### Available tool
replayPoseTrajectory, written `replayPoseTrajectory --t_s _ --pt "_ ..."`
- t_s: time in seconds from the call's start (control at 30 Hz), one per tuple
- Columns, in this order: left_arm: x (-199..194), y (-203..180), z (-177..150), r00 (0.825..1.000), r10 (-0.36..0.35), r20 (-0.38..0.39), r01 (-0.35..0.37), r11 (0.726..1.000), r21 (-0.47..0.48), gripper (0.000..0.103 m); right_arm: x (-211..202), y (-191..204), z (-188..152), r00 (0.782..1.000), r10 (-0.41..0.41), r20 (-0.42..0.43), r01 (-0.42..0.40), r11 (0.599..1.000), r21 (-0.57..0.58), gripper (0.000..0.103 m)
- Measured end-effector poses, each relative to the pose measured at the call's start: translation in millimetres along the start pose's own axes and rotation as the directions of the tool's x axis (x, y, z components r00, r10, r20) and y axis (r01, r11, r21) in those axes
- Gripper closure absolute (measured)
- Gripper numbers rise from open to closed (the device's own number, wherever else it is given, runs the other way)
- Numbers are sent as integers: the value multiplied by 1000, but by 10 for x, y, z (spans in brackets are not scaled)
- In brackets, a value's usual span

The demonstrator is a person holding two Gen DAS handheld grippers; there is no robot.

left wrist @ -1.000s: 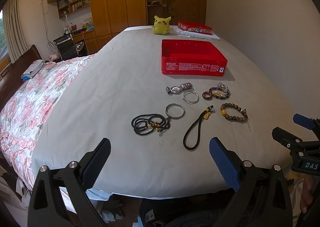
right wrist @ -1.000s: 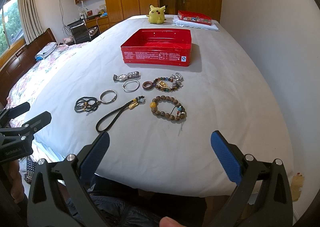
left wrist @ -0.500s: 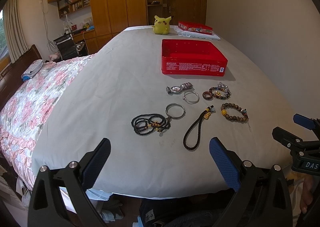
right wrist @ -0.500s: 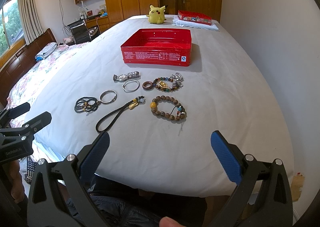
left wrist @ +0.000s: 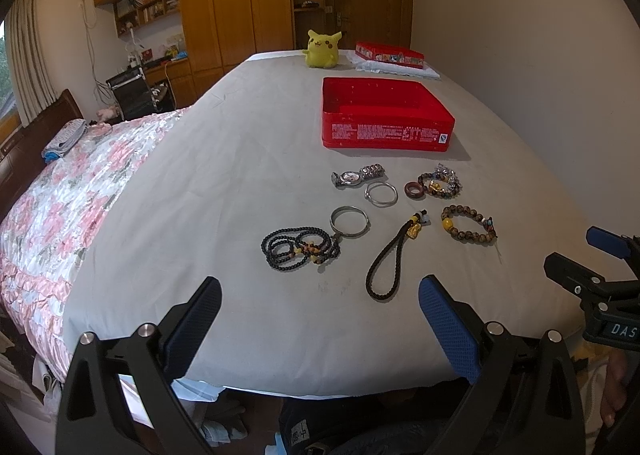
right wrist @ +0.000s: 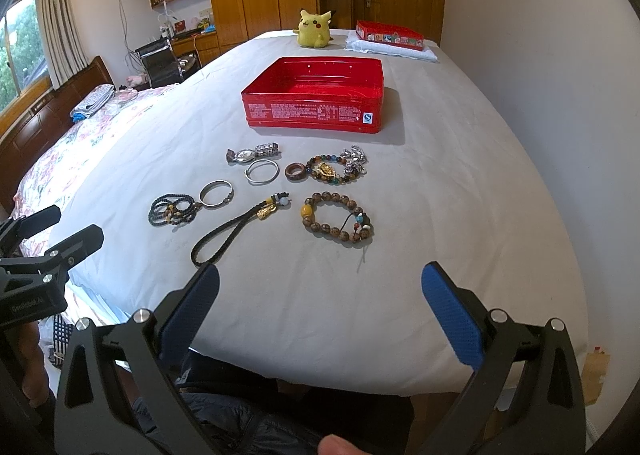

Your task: Organize jewelry

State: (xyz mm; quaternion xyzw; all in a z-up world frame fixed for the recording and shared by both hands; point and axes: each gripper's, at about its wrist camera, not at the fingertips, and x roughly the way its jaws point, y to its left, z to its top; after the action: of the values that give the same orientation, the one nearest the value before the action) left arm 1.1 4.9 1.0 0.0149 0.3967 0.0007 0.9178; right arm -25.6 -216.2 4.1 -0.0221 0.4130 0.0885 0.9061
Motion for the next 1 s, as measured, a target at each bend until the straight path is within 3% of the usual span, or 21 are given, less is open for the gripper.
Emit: replayPoseTrajectory --t_s 0.33,0.53,0.6,0.63,0.67,0.73,0.87,1.0 --pt "193 164 -12 997 -76 -10 75 996 -44 4 191 -12 57 999 26 -22 -27 999 -25 3" --pt "603 414 -31 991 -108 -78 100 990 -102 4 410 -101 112 995 93 -25 -94 995 -16 4" --pt "739 459 -31 988 -125 -86 115 988 -106 5 495 -140 132 994 109 -30 -109 994 -12 15" --pt "794 458 -31 988 -126 -88 117 988 -101 5 563 -163 146 992 119 -49 -120 993 -7 33" --pt "883 448 -27 987 -126 -96 117 989 -91 5 615 -176 151 990 128 -65 -129 992 -4 40" --pt "1031 427 -31 985 -128 -115 119 989 -82 10 729 -207 162 985 146 -95 -147 989 3 40" --pt "1423 390 -44 974 -113 -195 102 993 -67 32 884 -263 197 985 135 -109 -136 991 -1 40" --pt "1600 361 -17 975 -78 -210 71 997 -40 36 1021 -349 262 986 121 -115 -123 992 -5 48"
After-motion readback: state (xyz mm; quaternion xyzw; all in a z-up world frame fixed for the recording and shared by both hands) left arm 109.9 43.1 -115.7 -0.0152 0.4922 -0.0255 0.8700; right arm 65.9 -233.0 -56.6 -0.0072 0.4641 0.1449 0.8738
